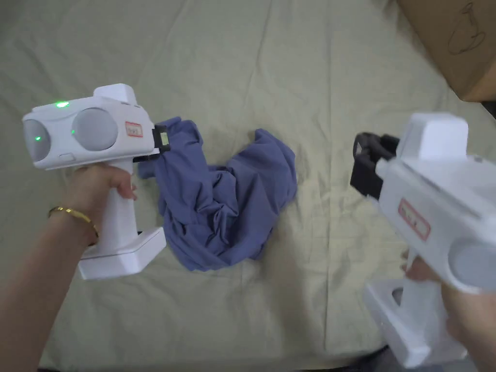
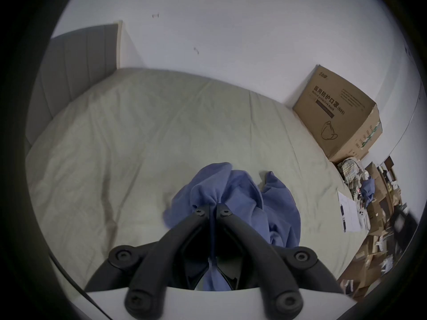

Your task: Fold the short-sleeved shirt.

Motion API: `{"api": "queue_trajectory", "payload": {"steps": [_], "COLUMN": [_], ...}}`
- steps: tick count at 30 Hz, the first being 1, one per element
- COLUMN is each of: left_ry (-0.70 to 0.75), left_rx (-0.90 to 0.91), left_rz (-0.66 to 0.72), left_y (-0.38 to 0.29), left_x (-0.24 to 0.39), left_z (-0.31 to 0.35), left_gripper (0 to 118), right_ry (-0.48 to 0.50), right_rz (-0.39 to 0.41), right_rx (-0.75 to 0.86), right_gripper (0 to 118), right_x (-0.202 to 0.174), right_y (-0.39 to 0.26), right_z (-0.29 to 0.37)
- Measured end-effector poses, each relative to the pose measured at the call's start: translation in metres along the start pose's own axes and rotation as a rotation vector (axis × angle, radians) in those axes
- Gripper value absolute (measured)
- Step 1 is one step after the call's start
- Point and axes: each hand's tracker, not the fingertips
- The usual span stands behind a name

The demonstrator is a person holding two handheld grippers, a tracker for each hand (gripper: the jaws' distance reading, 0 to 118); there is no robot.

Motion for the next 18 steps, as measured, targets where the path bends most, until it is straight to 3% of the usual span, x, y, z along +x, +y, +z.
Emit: {"api": "queue_trajectory", "payload": {"steps": [1,2,3,5,6,12,16,18], "left_ry": [0.023,0.049,0.063,0.097,0.104,0.147,0.152,0.149], "left_rx": [0.01,0.033,0.045,0.067,0.083,0.101,0.092,0.078], "left_rz": [-0.013,-0.013,-0.016,0.009,0.027,0.076,0.097,0.098], "left_y": [-0.003,-0.008,-0.014,-0.024,-0.03,-0.054,-0.065,-0.068], "left_x": [-0.003,-0.007,-0.011,-0.019,-0.024,-0.043,-0.053,-0.057], "left_z": [0.007,0.013,0.02,0.03,0.034,0.053,0.057,0.056], "left_gripper": [1,1,1,1,1,1,1,1], "right_ry": [0.014,0.037,0.06,0.113,0.143,0.109,0.043,-0.004], "right_rz": [-0.009,-0.023,-0.024,-0.028,-0.022,0.106,0.051,0.059], "right_rx": [0.003,0.004,-0.05,-0.159,-0.203,-0.429,-0.598,-0.645], "right_gripper": [1,13,34,92,99,100,100,100], "right_x": [0.0,0.0,-0.002,-0.007,-0.006,-0.03,-0.034,-0.036], "right_y": [0.011,0.026,0.042,0.064,0.073,0.081,0.053,0.036], "right_z": [-0.01,-0.022,-0.04,-0.074,-0.094,-0.206,-0.278,-0.302]}}
